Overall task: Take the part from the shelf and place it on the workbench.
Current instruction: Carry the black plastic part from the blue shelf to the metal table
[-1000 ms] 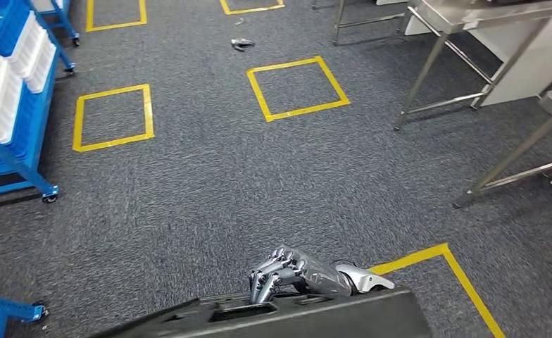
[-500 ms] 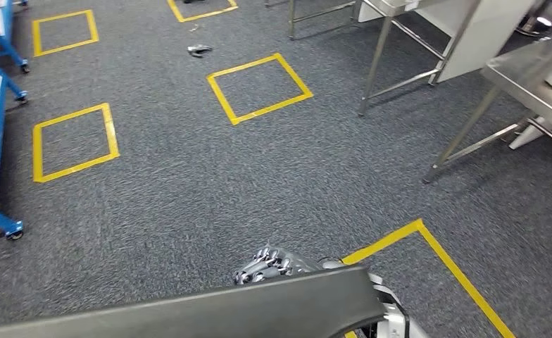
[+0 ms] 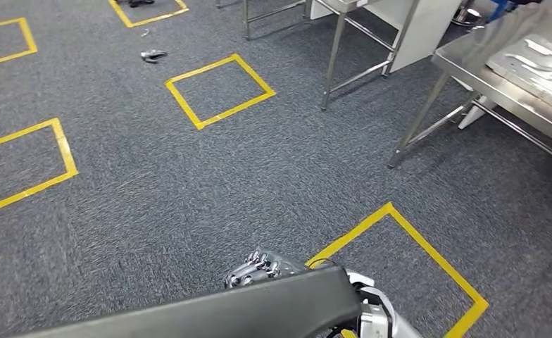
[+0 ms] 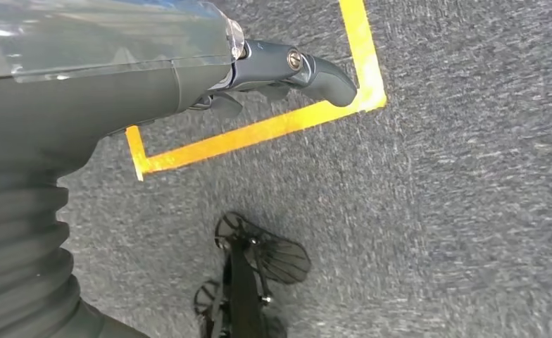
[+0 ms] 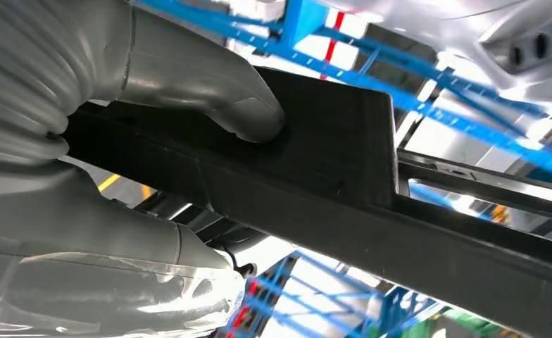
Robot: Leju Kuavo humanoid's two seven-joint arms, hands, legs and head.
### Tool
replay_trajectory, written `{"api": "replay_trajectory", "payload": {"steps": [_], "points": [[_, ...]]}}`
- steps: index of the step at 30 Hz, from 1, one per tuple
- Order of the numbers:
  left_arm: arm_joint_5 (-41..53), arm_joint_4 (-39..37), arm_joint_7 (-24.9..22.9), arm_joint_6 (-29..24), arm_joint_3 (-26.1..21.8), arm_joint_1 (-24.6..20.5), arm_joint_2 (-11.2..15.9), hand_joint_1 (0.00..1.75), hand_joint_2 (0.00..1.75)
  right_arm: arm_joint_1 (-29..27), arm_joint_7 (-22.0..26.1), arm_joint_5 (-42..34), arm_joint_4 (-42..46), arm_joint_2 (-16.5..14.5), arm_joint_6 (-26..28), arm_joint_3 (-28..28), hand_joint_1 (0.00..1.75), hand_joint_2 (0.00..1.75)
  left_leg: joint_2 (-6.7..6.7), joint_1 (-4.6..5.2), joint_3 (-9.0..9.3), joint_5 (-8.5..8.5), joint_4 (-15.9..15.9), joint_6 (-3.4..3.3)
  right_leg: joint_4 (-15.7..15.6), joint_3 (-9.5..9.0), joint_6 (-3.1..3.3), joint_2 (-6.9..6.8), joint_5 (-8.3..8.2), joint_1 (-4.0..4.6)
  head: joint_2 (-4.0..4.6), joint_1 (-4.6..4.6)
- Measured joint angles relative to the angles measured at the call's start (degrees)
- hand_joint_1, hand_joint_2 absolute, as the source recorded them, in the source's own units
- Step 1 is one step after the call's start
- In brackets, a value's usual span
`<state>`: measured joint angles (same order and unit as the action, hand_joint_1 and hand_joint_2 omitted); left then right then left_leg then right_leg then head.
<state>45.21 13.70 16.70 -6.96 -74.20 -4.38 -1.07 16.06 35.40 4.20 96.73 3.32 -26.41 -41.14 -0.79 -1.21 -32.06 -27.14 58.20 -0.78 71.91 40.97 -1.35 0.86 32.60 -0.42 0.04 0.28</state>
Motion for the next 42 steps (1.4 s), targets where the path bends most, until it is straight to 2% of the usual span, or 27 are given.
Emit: {"api": "replay_trajectory", "payload": {"steps": [1, 2, 4, 5, 7, 8, 10, 12, 14, 16, 17, 18, 19, 21, 23, 25, 26, 28, 30, 31, 32, 33, 34, 36, 38, 40, 42], "points": [[-0.09, 0.0, -0.14, 0.0, 0.01, 0.06, 0.08, 0.0, 1.75, -0.21, -0.05, 0.2, -0.04, 0.0, 0.46, -0.25, 1.75, 1.75, -0.7, 0.07, 0.02, -0.06, 0.01, -0.05, 2.32, 1.14, -0.08, -0.24, 0.55, -0.08, 0.0, 0.0], [-0.12, 0.0, -0.21, -0.01, 0.01, 0.06, 0.18, 0.0, 1.75, -0.41, -0.11, 0.31, -0.07, 0.0, 0.79, -0.42, 1.75, 1.75, -1.38, 0.12, 0.07, -0.14, 0.02, -0.05, 2.72, 1.33, -0.07, -0.4, 0.07, -0.13, 0.0, 0.0], [-0.09, 0.0, -0.26, -0.01, 0.02, -0.01, 0.39, 0.0, 1.75, -0.64, -0.21, 0.37, -0.06, 0.0, 1.19, -0.64, 1.75, 1.75, -2.56, 0.22, 0.38, -0.38, 0.02, 0.11, -2.72, -1.54, 0.31, -1.36, -3.33, -0.04, 0.0, 0.01], [-0.08, 0.0, -0.26, -0.01, 0.02, -0.03, 0.45, 0.0, 1.75, -0.65, -0.22, 0.37, -0.03, 0.0, 1.33, -0.71, 1.75, 1.75, -3.08, 0.31, 0.59, -0.54, 0.02, 0.28, -6.75, -3.67, 0.7, -2.86, -4.84, 0.24, 0.0, 0.0], [-0.08, 0.0, -0.27, -0.01, 0.02, 0.0, 0.55, 0.0, 1.75, -0.6, -0.22, 0.38, 0.05, 0.0, 1.53, -0.83, 1.75, 1.75, -4.08, 0.57, 0.92, -0.87, 0.06, 0.78, -12.03, -6.29, 1.49, -5.2, -6.25, 0.98, 0.0, -0.02], [-0.08, 0.0, -0.27, -0.02, 0.02, 0.01, 0.62, 0.0, 1.75, -0.6, -0.22, 0.38, 0.09, 0.0, 1.57, -0.86, 1.75, 1.75, -4.66, 0.67, 1.04, -0.99, 0.01, 1.06, -12.74, -6.5, 1.73, -5.53, -6.14, 1.28, 0.0, -0.03], [-0.07, 0.01, -0.28, -0.12, 0.02, -0.09, 0.85, 0.0, 1.75, -0.68, -0.23, 0.28, 0.16, 0.0, 1.65, -0.9, 1.75, 1.75, -5.64, 0.76, 1.37, -1.25, -0.13, 1.63, -13.16, -6.48, 2.16, -4.13, -6.4, 1.16, 0.0, -0.04], [0.01, 0.01, -0.28, -0.25, 0.04, -0.23, 1.12, 0.0, 1.75, -0.72, -0.19, 0.02, 0.25, 0.01, 1.82, -0.92, 1.75, 1.75, -3.82, 0.65, 0.98, -2.74, 1.56, 2.13, -13.85, -6.82, 2.75, -2.77, -6.8, 0.67, 0.01, -0.08], [-0.09, 0.0, -0.05, 0.0, 0.05, -0.1, 1.59, 0.0, 1.75, -0.79, -0.05, -0.25, 0.27, 0.06, 1.98, -0.93, 1.75, 1.75, -0.77, 0.42, -1.62, -6.06, 7.45, 2.44, -14.14, -6.98, 3.2, -1.45, -7.01, 0.43, 0.01, -0.15], [-0.33, 0.0, 0.53, 0.72, 0.04, 0.17, 2.21, 0.0, 1.75, -1.0, 0.08, -0.55, 0.25, 0.18, 2.04, -0.93, 1.75, 1.75, 0.19, 0.35, -4.96, -8.44, 14.09, 2.68, -14.0, -6.91, 3.33, 0.09, -7.03, 0.42, 0.0, -0.18], [-0.38, 0.0, 0.92, 1.19, 0.04, 0.22, 2.49, 0.0, 1.75, -1.07, 0.14, -0.78, 0.24, 0.25, 2.0, -0.93, 1.75, 1.75, 0.29, 0.31, -5.68, -8.09, 15.16, 2.79, -13.86, -6.9, 3.3, 0.92, -7.01, 0.39, 0.0, -0.18], [-0.36, 0.0, 1.32, 1.69, 0.04, 0.22, 2.72, 0.0, 1.75, -1.08, 0.21, -1.1, 0.24, 0.28, 1.88, -0.93, 1.75, 1.75, 0.38, 0.23, -5.38, -6.62, 14.01, 2.87, -13.67, -6.9, 3.22, 1.72, -6.95, 0.34, 0.0, -0.18], [-0.29, 0.0, 1.76, 2.16, 0.05, 0.16, 2.92, 0.0, 1.75, -1.04, 0.31, -1.48, 0.25, 0.3, 1.72, -0.91, 1.75, 1.75, 0.79, 0.08, -4.13, -4.38, 10.88, 2.93, -13.42, -6.89, 3.07, 2.48, -6.85, 0.27, 0.0, -0.17], [-0.14, 0.0, 2.54, 2.99, 0.07, 0.04, 3.21, 0.0, 1.75, -0.94, 0.62, -2.33, 0.28, 0.31, 1.46, -0.79, 1.75, 1.75, 3.09, -0.33, -1.14, -1.32, 3.88, 2.9, -12.74, -6.68, 2.57, 3.81, -6.55, 0.22, 0.01, -0.16], [0.1, 0.0, 2.96, 3.45, 0.11, -0.02, 3.35, 0.0, 1.75, -0.97, 0.88, -3.01, 0.51, 0.31, 1.25, -0.43, 1.75, 1.75, 4.7, -0.38, 0.12, -0.93, 1.01, 2.52, -12.39, -6.18, 1.9, 4.91, -6.57, 0.2, 0.01, -0.14], [0.54, 0.0, 2.95, 3.49, 0.25, -0.13, 3.41, 0.0, 1.75, -1.25, 0.99, -3.42, 1.01, 0.32, 0.83, 0.41, 1.75, 1.75, 3.91, -0.28, 0.16, -0.73, 0.73, 1.77, -12.48, -5.79, 1.15, 5.89, -6.87, 0.07, 0.0, -0.14], [0.77, 0.0, 2.86, 3.44, 0.37, -0.26, 3.45, 0.0, 1.75, -1.5, 1.05, -3.52, 1.29, 0.33, 0.65, 0.97, 1.75, 1.75, 3.33, -0.33, 0.21, -0.55, 0.51, 1.35, -12.23, -5.6, 0.83, 5.45, -6.71, 0.1, 0.0, -0.13], [1.12, 0.0, 2.73, 3.38, 0.55, -0.37, 3.52, 0.0, 1.75, -1.91, 1.13, -3.56, 1.81, 0.42, 0.51, 2.11, 1.75, 1.75, 2.01, -0.47, 0.32, -0.23, 0.05, 0.55, -9.03, -4.03, 0.31, 2.86, -4.65, 0.14, 0.0, 0.12], [1.29, 0.0, 2.67, 3.38, 0.61, -0.19, 3.58, 0.0, 1.75, -2.33, 1.18, -3.48, 2.08, 0.52, 0.54, 2.9, 1.75, 1.75, 0.57, -0.2, 0.31, -0.25, 0.0, 0.17, -2.11, -0.65, -0.11, 0.33, -1.17, 0.02, 0.0, 0.33], [1.39, 0.0, 2.65, 3.4, 0.63, -0.1, 3.61, 0.0, 1.75, -2.63, 1.22, -3.36, 2.1, 0.58, 0.6, 3.15, 1.75, 1.75, -0.19, -0.11, 0.29, -0.3, 0.01, 0.11, 1.01, 0.89, -0.26, -0.08, -0.08, -0.09, 0.0, 0.33], [1.5, 0.0, 2.65, 3.46, 0.67, -0.07, 3.64, 0.0, 1.75, -2.97, 1.27, -3.17, 2.1, 0.66, 0.67, 3.38, 1.75, 1.75, -0.93, -0.05, 0.31, -0.37, 0.02, 0.09, 2.62, 1.65, -0.34, -0.29, 0.08, -0.19, 0.0, 0.33], [1.63, 0.0, 2.65, 3.57, 0.76, -0.12, 3.66, 0.0, 1.75, -3.26, 1.33, -2.94, 2.1, 0.75, 0.75, 3.59, 1.75, 1.75, -1.6, -0.03, 0.37, -0.44, 0.02, 0.13, 2.06, 1.29, -0.34, -0.46, -0.83, -0.26, 0.0, 0.33], [1.76, 0.0, 2.65, 3.75, 0.88, -0.22, 3.67, 0.0, 1.75, -3.44, 1.37, -2.72, 2.11, 0.84, 0.85, 3.76, 1.75, 1.75, -2.19, -0.01, 0.49, -0.54, 0.02, 0.21, -0.6, -0.17, -0.22, -0.84, -2.51, -0.27, 0.0, 0.33], [1.94, 0.0, 2.65, 4.09, 1.12, -0.4, 3.67, 0.0, 1.75, -3.53, 1.38, -2.46, 2.15, 0.95, 1.06, 4.07, 1.75, 1.75, -3.25, 0.18, 0.83, -0.83, 0.06, 0.58, -8.39, -4.41, 0.42, -3.12, -5.62, 0.17, 0.0, 0.33], [2.0, 0.0, 2.63, 4.26, 1.31, -0.49, 3.69, 0.0, 1.75, -3.56, 1.41, -2.41, 2.19, 0.99, 1.33, 4.28, 1.75, 1.75, -4.22, 0.41, 1.1, -1.11, 0.06, 1.13, -12.59, -6.46, 1.15, -4.66, -6.5, 0.8, 0.0, 0.31], [2.03, 0.0, 2.5, 4.3, 1.49, -0.64, 3.73, 0.0, 1.75, -3.67, 1.44, -2.38, 2.24, 1.06, 1.5, 4.39, 1.75, 1.75, -5.25, 0.52, 1.42, -1.25, -0.17, 1.73, -13.04, -6.36, 1.66, -3.73, -6.5, 0.95, 0.0, 0.28], [2.12, 0.0, 2.12, 4.33, 1.64, -0.89, 3.76, 0.0, 1.75, -3.75, 1.29, -2.38, 2.45, 1.08, 1.59, 4.47, 1.75, 1.75, -4.2, 0.41, 1.34, -2.22, 0.73, 2.3, -13.64, -6.6, 2.24, -2.57, -6.83, 0.58, 0.0, 0.26]]}}
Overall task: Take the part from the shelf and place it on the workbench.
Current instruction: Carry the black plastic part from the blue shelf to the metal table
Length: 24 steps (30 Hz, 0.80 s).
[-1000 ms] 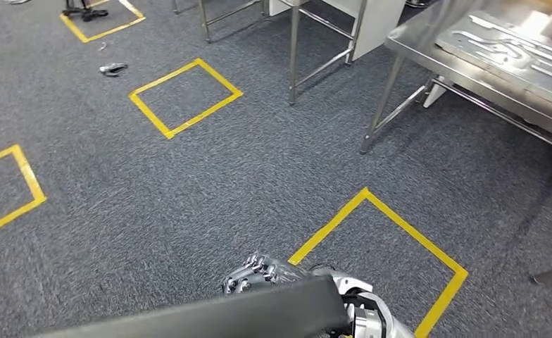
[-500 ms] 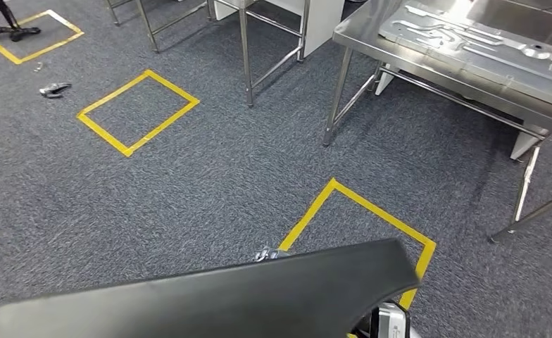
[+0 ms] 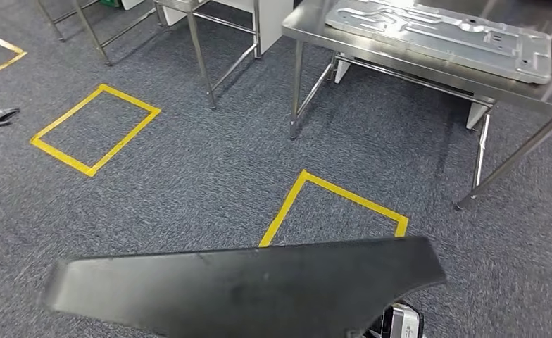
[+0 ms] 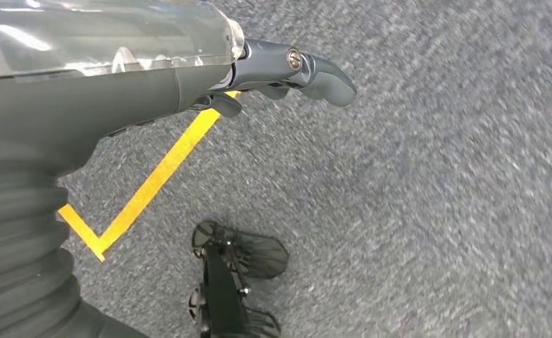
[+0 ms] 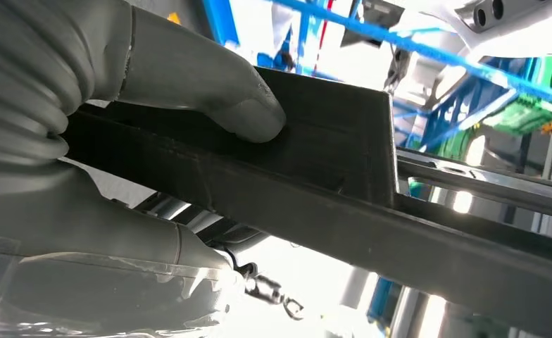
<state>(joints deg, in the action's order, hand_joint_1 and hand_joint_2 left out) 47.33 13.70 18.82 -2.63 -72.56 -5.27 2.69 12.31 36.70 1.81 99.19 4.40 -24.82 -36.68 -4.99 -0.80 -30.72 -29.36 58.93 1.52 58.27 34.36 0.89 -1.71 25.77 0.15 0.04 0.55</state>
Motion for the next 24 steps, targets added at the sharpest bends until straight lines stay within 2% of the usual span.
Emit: {"api": "replay_trajectory", "payload": {"steps": [2, 4, 5, 6, 7, 8, 10, 12, 13, 14, 16, 18, 19, 20, 21, 22, 23, 24], "points": [[0.25, 0.0, -0.53, 0.04, 0.09, -0.02, 0.02, 0.0, 1.75, 0.01, -0.28, -0.15, 0.16, -0.15, -0.01, 0.04, 1.75, 1.75, 2.8, -0.22, -2.12, -3.03, 4.99, 0.36, -0.43, -0.27, 0.53, 1.1, -0.26, -0.33, 0.01, -0.08], [0.81, 0.0, -0.9, 0.13, 0.28, 0.21, -0.01, 0.0, 1.75, -0.22, -0.44, 0.03, 0.03, -0.47, 0.08, 0.04, 1.75, 1.75, 4.24, -0.28, -5.73, -6.18, 12.37, 0.59, -0.4, -0.28, 0.77, 2.38, -0.26, -0.32, 0.01, -0.15], [1.19, 0.0, -0.97, 0.22, 0.46, 0.28, -0.1, 0.0, 1.75, -0.54, -0.4, 0.46, -0.16, -0.69, 0.34, 0.04, 1.75, 1.75, 4.43, -0.29, -6.98, -6.49, 14.56, 0.69, -0.35, -0.3, 0.8, 3.1, -0.24, -0.3, 0.0, -0.15], [1.58, 0.0, -1.0, 0.33, 0.71, 0.29, -0.24, 0.0, 1.75, -0.93, -0.31, 1.04, -0.44, -0.92, 0.72, 0.04, 1.75, 1.75, 4.52, -0.32, -7.32, -5.67, 14.73, 0.75, -0.26, -0.33, 0.77, 3.84, -0.21, -0.31, 0.0, -0.15], [1.96, 0.0, -1.03, 0.43, 0.97, 0.25, -0.4, 0.0, 1.75, -1.37, -0.21, 1.64, -0.72, -1.14, 1.18, 0.03, 1.75, 1.75, 4.7, -0.39, -6.65, -3.79, 12.67, 0.76, -0.1, -0.38, 0.68, 4.58, -0.14, -0.35, 0.01, -0.15], [2.28, 0.0, -1.08, 0.49, 1.25, 0.22, -0.58, 0.0, 1.75, -1.8, -0.09, 2.08, -0.99, -1.28, 1.64, 0.03, 1.75, 1.75, 5.32, -0.51, -5.2, -1.39, 8.98, 0.73, 0.13, -0.39, 0.52, 5.3, -0.01, -0.39, 0.01, -0.15], [2.85, -0.03, -1.28, 0.51, 1.68, 0.21, -0.91, 0.0, 1.75, -2.53, 0.14, 2.51, -1.38, -1.34, 2.31, 0.02, 1.75, 1.75, 7.43, -0.73, -2.35, 1.27, 2.31, 0.42, 0.71, -0.15, -0.01, 6.61, 0.25, -0.34, 0.01, -0.14], [3.1, -0.08, -1.54, 0.46, 1.98, 0.25, -1.38, 0.0, 1.75, -3.53, 0.57, 2.5, -1.58, -1.21, 2.48, 0.03, 1.75, 1.75, 8.36, -0.62, -1.36, 1.28, 0.17, -0.17, 0.94, 0.27, -0.68, 7.69, 0.2, -0.38, 0.01, -0.13], [3.04, -0.1, -1.62, 0.44, 2.1, 0.25, -1.67, 0.0, 1.75, -4.1, 0.76, 2.39, -1.66, -1.05, 2.28, 0.04, 1.75, 1.75, 7.92, -0.59, -1.29, 1.41, 0.0, -0.55, 0.89, 0.44, -1.05, 8.21, 0.07, -0.46, 0.01, -0.13], [2.92, -0.13, -1.68, 0.47, 2.22, 0.21, -2.02, 0.0, 1.75, -4.62, 0.94, 2.26, -1.74, -0.86, 2.02, 0.04, 1.75, 1.75, 7.37, -0.61, -1.23, 1.56, -0.19, -0.95, 0.92, 0.53, -1.4, 8.01, 0.07, -0.51, 0.0, -0.13], [2.63, -0.16, -1.55, 0.62, 2.33, 0.19, -2.64, 0.0, 1.75, -5.08, 1.15, 2.0, -1.98, -0.51, 1.45, 0.04, 1.75, 1.75, 6.15, -0.74, -1.07, 1.84, -0.61, -1.83, 3.04, 1.58, -2.0, 5.59, 1.46, -0.44, 0.0, 0.09], [2.46, -0.19, -1.35, 0.77, 2.33, 0.39, -3.08, 0.0, 1.75, -5.17, 1.38, 1.8, -2.3, -0.35, 1.2, 0.04, 1.75, 1.75, 4.73, -0.59, -1.0, 1.83, -0.76, -2.35, 9.39, 4.68, -2.44, 2.84, 4.8, -0.51, 0.0, 0.32], [2.39, -0.19, -1.31, 0.87, 2.33, 0.53, -3.24, 0.0, 1.75, -5.24, 1.5, 1.76, -2.51, -0.3, 1.1, 0.04, 1.75, 1.75, 3.99, -0.51, -1.01, 1.77, -0.75, -2.43, 13.12, 6.57, -2.62, 2.43, 6.34, -0.64, 0.0, 0.32], [2.32, -0.2, -1.29, 0.97, 2.33, 0.62, -3.37, 0.0, 1.75, -5.3, 1.6, 1.75, -2.74, -0.23, 1.0, 0.04, 1.75, 1.75, 3.28, -0.47, -0.99, 1.71, -0.74, -2.45, 15.74, 7.91, -2.74, 2.3, 7.04, -0.77, 0.0, 0.32], [2.19, -0.2, -1.29, 1.11, 2.33, 0.64, -3.46, 0.0, 1.75, -5.32, 1.67, 1.75, -2.97, -0.16, 0.84, 0.04, 1.75, 1.75, 2.61, -0.44, -0.95, 1.64, -0.73, -2.42, 16.48, 8.32, -2.8, 2.21, 6.69, -0.86, 0.0, 0.31], [2.07, -0.2, -1.28, 1.28, 2.33, 0.61, -3.58, 0.0, 1.75, -5.26, 1.71, 1.75, -3.15, -0.12, 0.66, 0.04, 1.75, 1.75, 1.99, -0.44, -0.84, 1.54, -0.72, -2.35, 14.83, 7.46, -2.77, 1.98, 5.28, -0.91, 0.0, 0.32], [1.97, -0.2, -1.27, 1.45, 2.33, 0.54, -3.71, 0.0, 1.75, -5.1, 1.72, 1.76, -3.27, -0.1, 0.48, 0.04, 1.75, 1.75, 1.43, -0.43, -0.66, 1.41, -0.72, -2.22, 11.32, 5.59, -2.64, 1.39, 3.29, -0.9, 0.0, 0.32], [1.91, -0.2, -1.24, 1.6, 2.33, 0.48, -3.82, 0.0, 1.75, -4.82, 1.73, 1.77, -3.33, -0.1, 0.31, 0.04, 1.75, 1.75, 0.91, -0.37, -0.44, 1.26, -0.73, -2.04, 7.12, 3.37, -2.41, 0.12, 1.68, -0.72, 0.0, 0.32]]}}
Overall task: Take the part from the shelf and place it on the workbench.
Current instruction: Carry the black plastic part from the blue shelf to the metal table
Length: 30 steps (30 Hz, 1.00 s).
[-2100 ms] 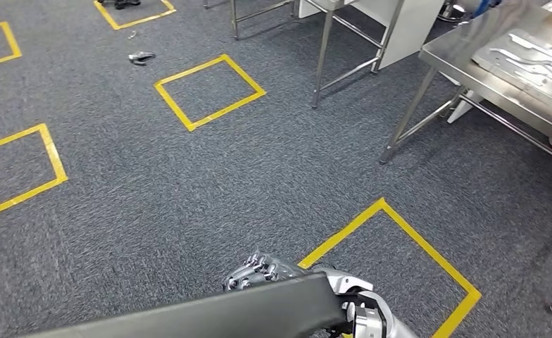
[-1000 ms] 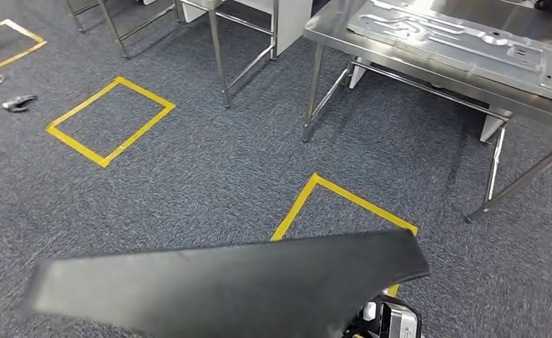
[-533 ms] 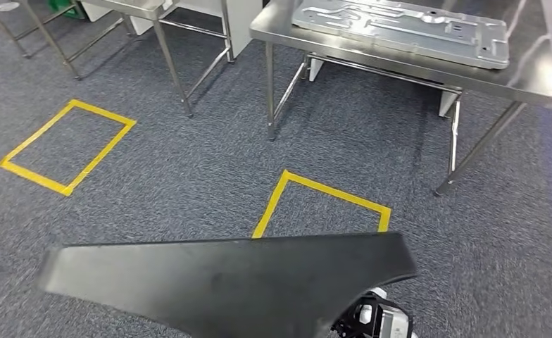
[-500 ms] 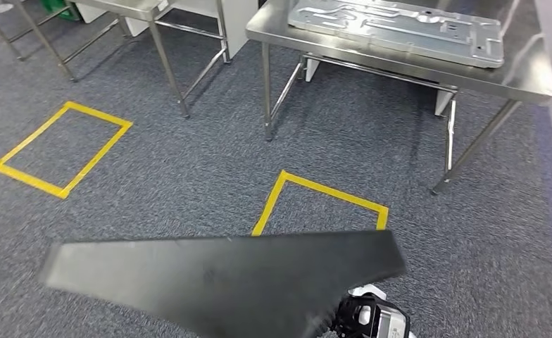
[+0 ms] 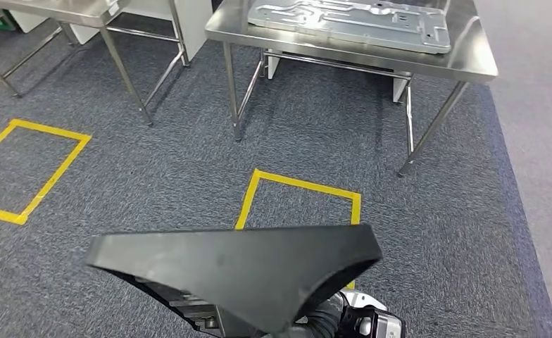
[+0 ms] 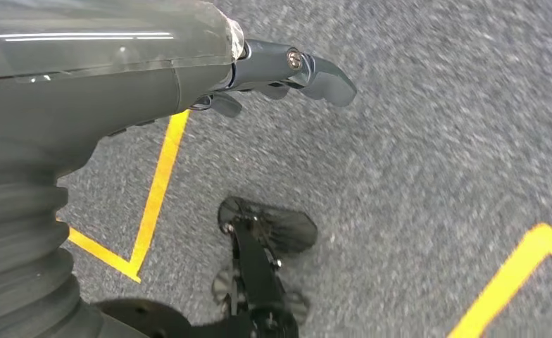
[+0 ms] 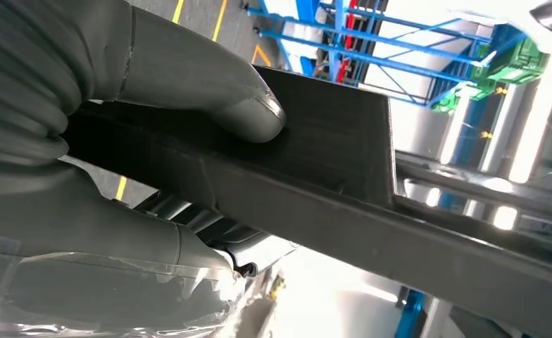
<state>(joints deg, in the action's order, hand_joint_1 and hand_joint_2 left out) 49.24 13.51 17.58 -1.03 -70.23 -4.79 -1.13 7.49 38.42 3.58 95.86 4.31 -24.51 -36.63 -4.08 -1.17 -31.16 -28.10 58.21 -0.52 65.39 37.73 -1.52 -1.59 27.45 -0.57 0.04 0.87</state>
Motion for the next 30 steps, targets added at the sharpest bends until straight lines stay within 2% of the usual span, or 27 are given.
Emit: {"api": "replay_trajectory", "payload": {"steps": [1, 2, 3, 5, 6, 8, 9, 10, 11, 12, 13, 15, 17, 20, 22, 24, 26, 27, 28, 29, 30], "points": [[-0.02, 0.0, 0.03, 0.15, 0.0, -0.05, -0.1, 0.0, 1.75, 0.34, -0.01, 0.04, -0.01, 0.0, -0.13, -0.01, 1.75, 1.75, -0.47, 0.14, 0.19, -0.18, 0.03, 0.25, -3.47, -1.8, 0.33, -1.04, -1.14, 0.26, 0.0, -0.03], [-0.05, 0.0, 0.05, 0.26, 0.0, -0.08, -0.16, 0.0, 1.75, 0.65, -0.02, 0.07, 0.0, 0.01, -0.22, -0.01, 1.75, 1.75, -0.95, 0.28, 0.34, -0.33, 0.03, 0.53, -5.57, -2.83, 0.66, -1.76, -1.57, 0.55, 0.0, -0.04], [-0.1, 0.0, 0.07, 0.33, 0.0, -0.11, -0.2, 0.0, 1.75, 0.87, -0.03, 0.11, 0.01, 0.02, -0.27, -0.01, 1.75, 1.75, -1.41, 0.41, 0.48, -0.44, -0.03, 0.83, -6.39, -3.13, 0.95, -2.0, -1.48, 0.82, 0.0, -0.07], [-0.16, 0.0, 0.09, 0.39, 0.0, -0.29, -0.23, 0.0, 1.75, 0.99, -0.04, 0.2, 0.07, 0.05, -0.28, -0.02, 1.75, 1.75, -2.18, 0.46, 0.77, -0.66, -0.22, 1.47, -6.69, -3.1, 1.53, -0.71, -1.7, 0.77, 0.0, -0.07], [-0.18, 0.0, 0.09, 0.39, 0.0, -0.41, -0.25, 0.0, 1.75, 1.04, -0.02, 0.23, 0.1, 0.06, -0.28, -0.02, 1.75, 1.75, -1.57, 0.39, 0.79, -1.06, 0.1, 1.77, -6.98, -3.22, 1.84, -0.13, -1.87, 0.6, 0.0, -0.08], [-0.19, -0.01, 0.08, 0.38, 0.0, -0.53, -0.28, 0.0, 1.75, 1.32, 0.02, 0.3, 0.17, 0.02, -0.32, -0.02, 1.75, 1.75, 1.01, 0.2, -0.6, -3.43, 3.64, 2.16, -7.49, -3.5, 2.49, 0.98, -2.17, 0.22, 0.0, -0.19], [-0.2, -0.02, 0.08, 0.37, 0.0, -0.45, -0.29, 0.0, 1.75, 1.44, 0.03, 0.32, 0.17, 0.01, -0.35, -0.02, 1.75, 1.75, 2.42, 0.15, -2.19, -5.22, 7.15, 2.24, -7.54, -3.52, 2.68, 1.55, -2.19, 0.29, 0.0, -0.24], [-0.2, -0.02, 0.04, 0.37, 0.0, -0.31, -0.29, 0.0, 1.75, 1.5, 0.02, 0.32, 0.15, -0.01, -0.39, -0.02, 1.75, 1.75, 3.13, 0.13, -4.15, -6.88, 11.09, 2.28, -7.49, -3.5, 2.81, 2.23, -2.2, 0.34, 0.0, -0.3], [-0.21, -0.02, 0.0, 0.36, 0.0, -0.15, -0.29, 0.0, 1.75, 1.48, 0.03, 0.31, 0.14, -0.02, -0.42, -0.02, 1.75, 1.75, 3.43, 0.12, -5.84, -7.73, 14.23, 2.34, -7.42, -3.51, 2.86, 3.0, -2.19, 0.39, 0.0, -0.33], [-0.21, -0.02, -0.03, 0.37, 0.0, -0.03, -0.29, 0.0, 1.75, 1.45, 0.05, 0.28, 0.13, -0.02, -0.43, -0.02, 1.75, 1.75, 3.55, 0.11, -6.82, -7.51, 15.69, 2.38, -7.32, -3.51, 2.9, 3.65, -2.15, 0.42, 0.0, -0.33], [-0.19, -0.02, -0.07, 0.43, 0.0, 0.02, -0.28, 0.0, 1.75, 1.43, 0.1, 0.24, 0.12, -0.02, -0.43, -0.02, 1.75, 1.75, 3.59, 0.1, -6.77, -6.11, 14.87, 2.38, -7.17, -3.54, 2.91, 4.24, -2.07, 0.41, 0.0, -0.34], [-0.17, -0.02, -0.09, 0.59, 0.0, -0.09, -0.26, 0.0, 1.75, 1.43, 0.28, 0.2, 0.13, -0.02, -0.41, -0.02, 1.75, 1.75, 3.89, 0.01, -4.35, -1.79, 8.21, 2.23, -6.75, -3.59, 2.73, 5.06, -1.77, 0.35, 0.0, -0.34], [-0.18, -0.02, -0.16, 0.85, 0.0, -0.34, -0.23, 0.0, 1.75, 1.43, 0.67, 0.29, 0.16, 0.02, -0.38, -0.02, 1.75, 1.75, 4.46, 0.06, -2.16, 0.42, 2.4, 1.72, -6.19, -3.37, 2.18, 5.67, -1.45, 0.5, 0.0, -0.31], [-0.13, -0.02, -0.4, 1.36, -0.01, -0.48, -0.21, 0.0, 1.75, 1.41, 1.14, 0.68, 0.36, 0.15, -0.34, -0.02, 1.75, 1.75, 4.64, 0.21, -1.77, 0.49, 1.1, 0.6, -6.13, -3.03, 1.2, 5.95, -1.34, 0.56, 0.01, -0.3], [-0.07, -0.02, -0.49, 1.6, -0.01, -0.5, -0.19, 0.0, 1.75, 1.44, 1.16, 0.87, 0.76, 0.28, -0.24, -0.02, 1.75, 1.75, 4.43, 0.1, -1.53, 0.55, 0.74, -0.18, -4.78, -2.51, 0.54, 4.89, -0.44, 0.48, 0.01, -0.23], [-0.01, -0.02, -0.58, 1.7, 0.0, -0.43, -0.15, 0.0, 1.75, 1.48, 1.14, 0.95, 1.16, 0.37, -0.13, -0.02, 1.75, 1.75, 4.11, 0.03, -1.24, 0.47, 0.51, -0.73, 0.63, 0.14, -0.06, 3.12, 2.22, 0.3, 0.01, -0.1], [0.01, -0.02, -0.73, 1.7, -0.01, -0.29, -0.09, 0.0, 1.75, 1.39, 1.11, 0.97, 1.3, 0.44, -0.1, -0.02, 1.75, 1.75, 3.75, 0.08, -1.03, 0.21, 0.52, -0.86, 7.66, 4.14, -0.48, 2.31, 4.83, 0.03, 0.0, -0.06], [0.01, -0.02, -0.81, 1.7, -0.01, -0.25, -0.07, 0.0, 1.75, 1.32, 1.09, 0.99, 1.32, 0.5, -0.09, -0.02, 1.75, 1.75, 3.59, 0.09, -0.86, 0.03, 0.52, -0.84, 9.41, 5.34, -0.57, 2.21, 4.87, -0.08, 0.0, -0.06], [0.01, -0.02, -0.88, 1.7, -0.02, -0.23, -0.05, 0.0, 1.75, 1.29, 1.06, 1.0, 1.4, 0.55, -0.08, -0.02, 1.75, 1.75, 3.49, 0.09, -0.58, -0.19, 0.53, -0.76, 9.1, 5.46, -0.58, 2.15, 3.81, -0.15, 0.0, -0.07], [0.01, -0.02, -0.92, 1.7, -0.02, -0.22, -0.05, 0.0, 1.75, 1.28, 1.03, 1.01, 1.54, 0.61, -0.07, -0.02, 1.75, 1.75, 3.41, 0.09, -0.2, -0.45, 0.53, -0.63, 6.6, 4.42, -0.45, 2.05, 1.81, -0.17, 0.0, -0.07], [0.01, -0.02, -0.94, 1.7, -0.02, -0.23, -0.05, 0.0, 1.75, 1.3, 1.0, 1.02, 1.73, 0.65, -0.05, -0.02, 1.75, 1.75, 3.36, 0.08, 0.22, -0.75, 0.52, -0.5, 2.68, 2.6, -0.18, 1.81, -0.5, -0.12, 0.0, -0.06]]}}
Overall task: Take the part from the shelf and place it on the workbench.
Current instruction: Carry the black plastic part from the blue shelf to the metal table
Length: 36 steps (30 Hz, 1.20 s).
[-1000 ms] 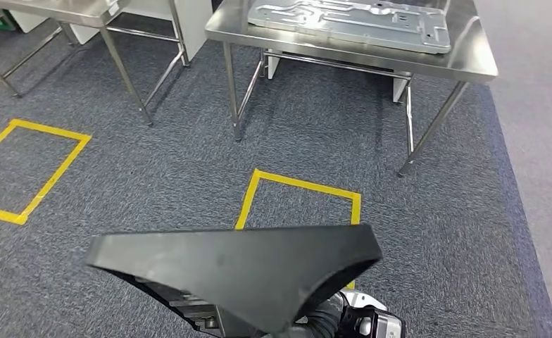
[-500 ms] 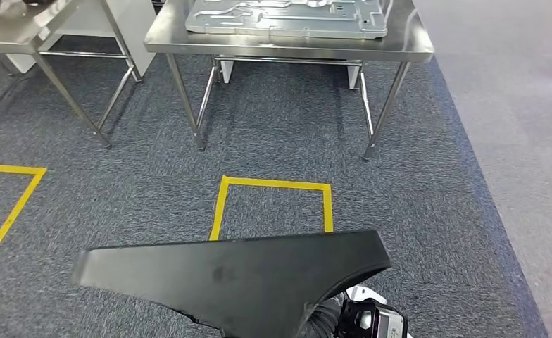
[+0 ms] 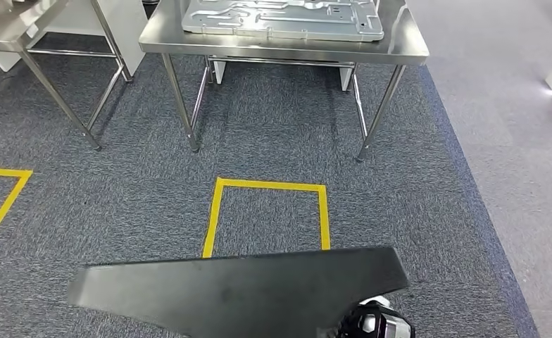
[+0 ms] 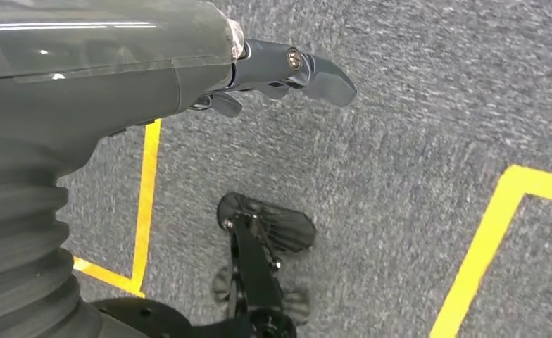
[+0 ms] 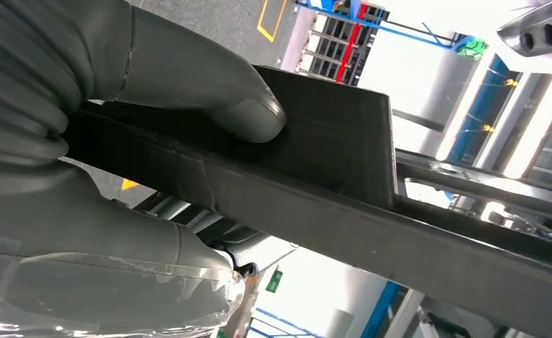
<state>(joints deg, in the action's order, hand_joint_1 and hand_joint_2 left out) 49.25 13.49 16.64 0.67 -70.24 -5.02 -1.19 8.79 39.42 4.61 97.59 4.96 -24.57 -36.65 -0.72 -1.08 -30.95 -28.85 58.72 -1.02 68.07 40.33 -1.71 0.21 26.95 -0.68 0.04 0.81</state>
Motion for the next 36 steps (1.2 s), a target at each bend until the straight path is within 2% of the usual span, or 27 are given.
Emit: {"api": "replay_trajectory", "payload": {"steps": [1, 2, 3, 5, 7, 8, 9, 11, 12, 13, 14, 15, 16, 17, 18, 21, 23, 24, 26, 27, 28, 29, 31, 32, 33, 35, 36], "points": [[0.01, 0.0, -0.02, 0.0, 0.01, -0.03, -0.01, 0.0, 1.75, 0.05, -0.03, 0.01, 0.18, 0.03, 0.01, 0.0, 1.75, 1.75, -0.04, 0.08, 0.39, -0.31, 0.0, 0.23, -3.76, -1.87, 0.32, -0.33, -1.48, 0.21, 0.0, -0.01], [0.01, 0.0, -0.05, 0.01, 0.01, -0.06, -0.01, 0.0, 1.75, 0.1, -0.07, 0.01, 0.34, 0.05, 0.02, 0.0, 1.75, 1.75, -0.07, 0.15, 0.66, -0.58, -0.05, 0.5, -6.59, -3.26, 0.67, -0.61, -2.3, 0.45, 0.0, -0.01], [0.02, 0.0, -0.09, 0.01, 0.02, -0.09, -0.02, 0.0, 1.75, 0.15, -0.11, 0.02, 0.5, 0.09, 0.03, 0.0, 1.75, 1.75, -0.11, 0.22, 0.85, -0.81, -0.16, 0.8, -8.09, -3.98, 1.01, -0.8, -2.34, 0.69, 0.0, -0.02], [0.03, 0.0, -0.16, -0.01, 0.02, -0.21, -0.01, 0.0, 1.75, 0.19, -0.19, 0.03, 0.8, 0.16, 0.04, 0.0, 1.75, 1.75, -0.34, 0.32, 1.39, -1.14, -0.68, 1.44, -8.73, -4.34, 1.62, -0.64, -1.77, 0.88, 0.0, -0.05], [0.04, 0.0, -0.16, -0.01, 0.02, -0.33, 0.02, 0.0, 1.75, 0.23, -0.23, 0.02, 1.1, 0.21, 0.04, 0.01, 1.75, 1.75, -0.34, 0.31, 1.63, -1.74, -0.2, 1.92, -9.54, -5.24, 2.25, -0.38, -1.55, 0.59, 0.0, -0.09], [0.07, 0.0, -0.16, 0.01, 0.02, -0.36, 0.04, 0.0, 1.75, 0.31, -0.24, 0.01, 1.21, 0.21, 0.03, 0.01, 1.75, 1.75, -0.2, 0.31, 0.88, -2.51, 1.54, 2.05, -9.95, -5.82, 2.61, -0.31, -1.41, 0.43, 0.0, -0.13], [0.1, 0.0, -0.16, 0.02, 0.02, -0.33, 0.05, 0.0, 1.75, 0.37, -0.25, 0.01, 1.28, 0.22, 0.02, 0.01, 1.75, 1.75, -0.01, 0.25, -0.78, -3.61, 4.63, 2.1, -10.18, -6.39, 2.94, -0.26, -1.16, 0.38, 0.0, -0.17], [0.15, 0.0, -0.16, 0.05, 0.02, -0.16, 0.06, 0.0, 1.75, 0.39, -0.32, 0.01, 1.3, 0.26, 0.02, 0.02, 1.75, 1.75, 0.16, 0.23, -5.58, -5.56, 12.21, 2.2, -10.25, -7.33, 3.37, -0.08, -0.37, 0.57, 0.0, -0.2], [0.15, 0.0, -0.16, 0.05, 0.02, -0.04, 0.07, 0.0, 1.75, 0.33, -0.4, 0.01, 1.3, 0.28, 0.03, 0.01, 1.75, 1.75, 0.18, 0.23, -7.57, -5.44, 14.59, 2.26, -10.24, -7.88, 3.42, 0.09, 0.09, 0.66, 0.0, -0.2], [0.15, 0.0, -0.16, 0.05, 0.02, 0.07, 0.07, 0.0, 1.75, 0.28, -0.54, 0.01, 1.3, 0.3, 0.05, 0.01, 1.75, 1.75, 0.18, 0.23, -8.62, -4.17, 14.9, 2.3, -10.22, -8.52, 3.39, 0.29, 0.58, 0.71, 0.0, -0.19], [0.15, 0.0, -0.16, 0.05, 0.02, 0.13, 0.07, 0.0, 1.75, 0.26, -0.68, 0.01, 1.3, 0.31, 0.1, 0.01, 1.75, 1.75, 0.18, 0.23, -8.61, -1.89, 13.06, 2.29, -10.21, -9.27, 3.32, 0.48, 1.12, 0.73, 0.0, -0.21], [0.15, 0.0, -0.15, 0.05, 0.02, 0.15, 0.07, 0.0, 1.75, 0.24, -0.83, 0.01, 1.31, 0.32, 0.17, 0.0, 1.75, 1.75, 0.21, 0.23, -7.82, 0.95, 9.64, 2.2, -10.2, -10.04, 3.19, 0.62, 1.72, 0.73, 0.0, -0.2], [0.15, 0.0, -0.15, 0.05, 0.02, 0.13, 0.08, 0.0, 1.75, 0.24, -0.93, 0.01, 1.31, 0.34, 0.26, 0.0, 1.75, 1.75, 0.29, 0.32, -6.76, 2.98, 6.39, 2.03, -10.17, -10.69, 2.97, 0.72, 2.31, 0.79, 0.0, -0.16], [0.15, 0.0, -0.14, 0.05, 0.02, 0.09, 0.08, 0.0, 1.75, 0.23, -0.98, 0.02, 1.36, 0.35, 0.36, 0.0, 1.75, 1.75, 0.37, 0.43, -5.67, 4.08, 3.43, 1.74, -10.05, -11.09, 2.7, 0.85, 2.83, 0.85, 0.0, -0.17], [0.15, 0.0, -0.12, 0.05, 0.02, 0.06, 0.1, 0.0, 1.75, 0.21, -0.99, 0.05, 1.44, 0.37, 0.48, 0.0, 1.75, 1.75, 0.41, 0.57, -4.97, 4.33, 1.77, 1.44, -9.98, -11.27, 2.41, 0.94, 3.19, 0.84, 0.0, -0.13], [0.15, 0.0, 0.02, 0.07, 0.02, -0.06, 0.23, 0.0, 1.75, 0.12, -1.01, 0.15, 1.89, 0.45, 0.82, 0.0, 1.75, 1.75, 0.42, 0.76, -4.25, 3.38, 0.76, 0.4, -9.99, -11.43, 1.49, 1.05, 3.9, 0.67, 0.0, -0.06], [0.16, 0.0, 0.14, 0.14, 0.02, -0.21, 0.27, 0.0, 1.75, 0.13, -0.99, 0.2, 2.25, 0.54, 0.92, 0.0, 1.75, 1.75, 0.42, 0.55, -3.56, 2.98, 0.29, -0.29, -7.92, -10.65, 0.8, 0.74, 5.04, 0.54, 0.0, 0.05], [0.17, 0.0, 0.17, 0.17, 0.02, -0.27, 0.27, 0.0, 1.75, 0.08, -0.98, 0.23, 2.41, 0.57, 0.95, 0.0, 1.75, 1.75, 0.39, 0.44, -3.16, 2.73, 0.14, -0.54, -5.06, -9.09, 0.5, 0.57, 6.11, 0.41, 0.0, 0.11], [0.17, 0.0, 0.19, 0.2, 0.02, -0.3, 0.28, 0.0, 1.75, -0.17, -0.97, 0.32, 2.56, 0.68, 0.97, 0.0, 1.75, 1.75, 0.34, 0.44, -2.55, 2.03, 0.08, -0.79, 2.87, -3.87, 0.07, 0.38, 8.21, 0.14, 0.0, 0.17], [0.16, 0.0, 0.19, 0.2, 0.02, -0.29, 0.29, 0.0, 1.75, -0.36, -0.97, 0.42, 2.56, 0.74, 0.98, 0.0, 1.75, 1.75, 0.34, 0.44, -2.15, 1.63, 0.08, -0.77, 5.88, -1.42, -0.05, 0.35, 8.36, 0.01, 0.0, 0.17], [0.15, 0.0, 0.19, 0.2, 0.02, -0.25, 0.29, 0.0, 1.75, -0.52, -0.97, 0.55, 2.56, 0.8, 0.99, 0.0, 1.75, 1.75, 0.36, 0.44, -1.64, 1.18, 0.08, -0.71, 6.92, 0.05, -0.08, 0.32, 7.39, -0.06, 0.0, 0.17], [0.13, 0.0, 0.19, 0.22, 0.02, -0.21, 0.28, 0.0, 1.75, -0.61, -0.97, 0.69, 2.57, 0.85, 1.03, 0.0, 1.75, 1.75, 0.38, 0.44, -0.97, 0.71, 0.08, -0.61, 5.65, 0.31, -0.02, 0.27, 5.26, -0.08, 0.0, 0.18], [0.09, 0.0, 0.19, 0.26, 0.02, -0.18, 0.21, 0.0, 1.75, -0.67, -0.97, 0.93, 2.57, 0.92, 1.18, 0.0, 1.75, 1.75, 0.41, 0.44, 0.47, -0.29, 0.0, -0.3, -1.27, -1.75, 0.37, 0.0, -0.07, 0.01, 0.0, 0.16], [0.08, -0.01, 0.21, 0.28, 0.02, -0.23, 0.16, 0.0, 1.75, -0.68, -0.97, 1.01, 2.59, 0.95, 1.3, 0.0, 1.75, 1.75, 0.43, 0.49, 0.98, -0.74, -0.06, -0.02, -4.75, -3.1, 0.65, -0.17, -1.6, 0.22, 0.0, 0.14], [0.08, -0.01, 0.23, 0.29, 0.02, -0.27, 0.13, 0.0, 1.75, -0.7, -0.95, 1.06, 2.59, 0.98, 1.43, 0.0, 1.75, 1.75, 0.41, 0.52, 1.27, -1.09, -0.23, 0.31, -7.0, -4.02, 0.96, -0.3, -2.07, 0.45, 0.0, 0.11], [0.09, -0.01, 0.26, 0.29, 0.02, -0.35, 0.1, 0.0, 1.75, -0.78, -0.92, 1.13, 2.62, 1.04, 1.65, 0.0, 1.75, 1.75, 0.27, 0.54, 1.66, -1.56, -0.76, 1.04, -8.48, -4.72, 1.59, -0.23, -1.2, 0.86, 0.0, 0.06], [0.09, 0.0, 0.27, 0.29, 0.02, -0.38, 0.1, 0.0, 1.75, -0.85, -0.91, 1.15, 2.65, 1.06, 1.73, 0.0, 1.75, 1.75, 0.14, 0.58, 2.06, -1.81, -1.09, 1.38, -8.79, -5.06, 1.93, -0.06, -0.97, 0.75, 0.0, 0.02]]}}
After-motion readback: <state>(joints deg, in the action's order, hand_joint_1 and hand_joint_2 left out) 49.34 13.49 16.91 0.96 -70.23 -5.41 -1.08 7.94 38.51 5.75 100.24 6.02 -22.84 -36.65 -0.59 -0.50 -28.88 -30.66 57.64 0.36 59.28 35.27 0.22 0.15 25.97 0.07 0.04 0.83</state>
